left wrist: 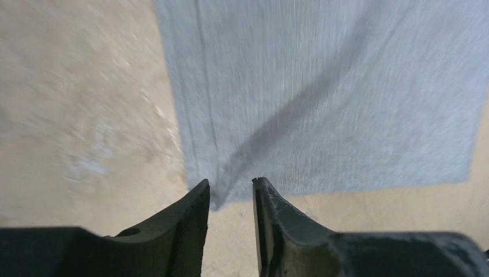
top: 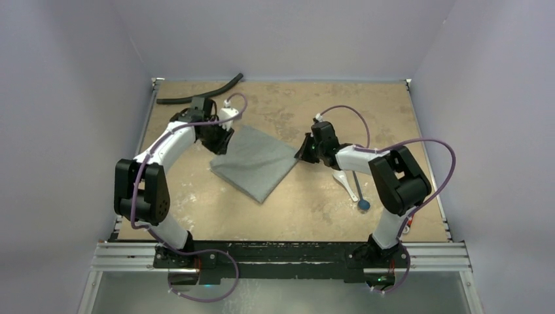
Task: Fold the napkin into a case and place the utensils inside
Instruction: Rotate the square-folded napkin at the center of the board.
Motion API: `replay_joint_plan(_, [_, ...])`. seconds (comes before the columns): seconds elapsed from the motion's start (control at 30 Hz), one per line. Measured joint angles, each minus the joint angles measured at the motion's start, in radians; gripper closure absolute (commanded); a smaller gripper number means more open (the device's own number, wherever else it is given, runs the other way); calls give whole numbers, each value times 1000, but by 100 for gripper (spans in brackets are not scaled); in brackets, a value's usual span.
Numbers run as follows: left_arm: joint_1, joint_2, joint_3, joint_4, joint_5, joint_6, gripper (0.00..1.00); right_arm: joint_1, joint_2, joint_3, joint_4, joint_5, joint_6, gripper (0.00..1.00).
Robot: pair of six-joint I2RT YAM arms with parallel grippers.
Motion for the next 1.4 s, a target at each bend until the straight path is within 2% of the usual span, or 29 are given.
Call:
replay_joint_plan(0.07, [0,0,98,-24,26,-21,64,3,-16,8,-8,-1,-3,88])
replay_joint_plan(0.13, [-1,0,185,-27,48,-39,67,6,-21,42,-26,-3,-9,73])
replay_joint_plan(0.27, [-7,42,311,-26,86,-67,68,7,6,218,-74,-27,-61,47])
replay_joint_plan(0.4, [-8,86,272,-2,104,-100,70,7,180,585,-101,-99,-187,39])
replay_joint_plan(0.53, [31,108,171,-6,121,-142,71,14,414,932,-137,-175,-331,37])
replay_joint_plan(0.67, [120,137,129,11,132,-183,73,38,580,1079,-196,-189,-457,37])
replay_joint_plan(0.77, [171,146,119,34,130,-209,74,66,658,1099,-228,-190,-529,38])
replay_joint_plan(0.9, [175,148,118,63,135,-231,74,96,711,1101,-226,-203,-595,39])
replay_joint_plan(1.4, [175,193,96,87,137,-233,74,104,711,1085,-191,-265,-660,58])
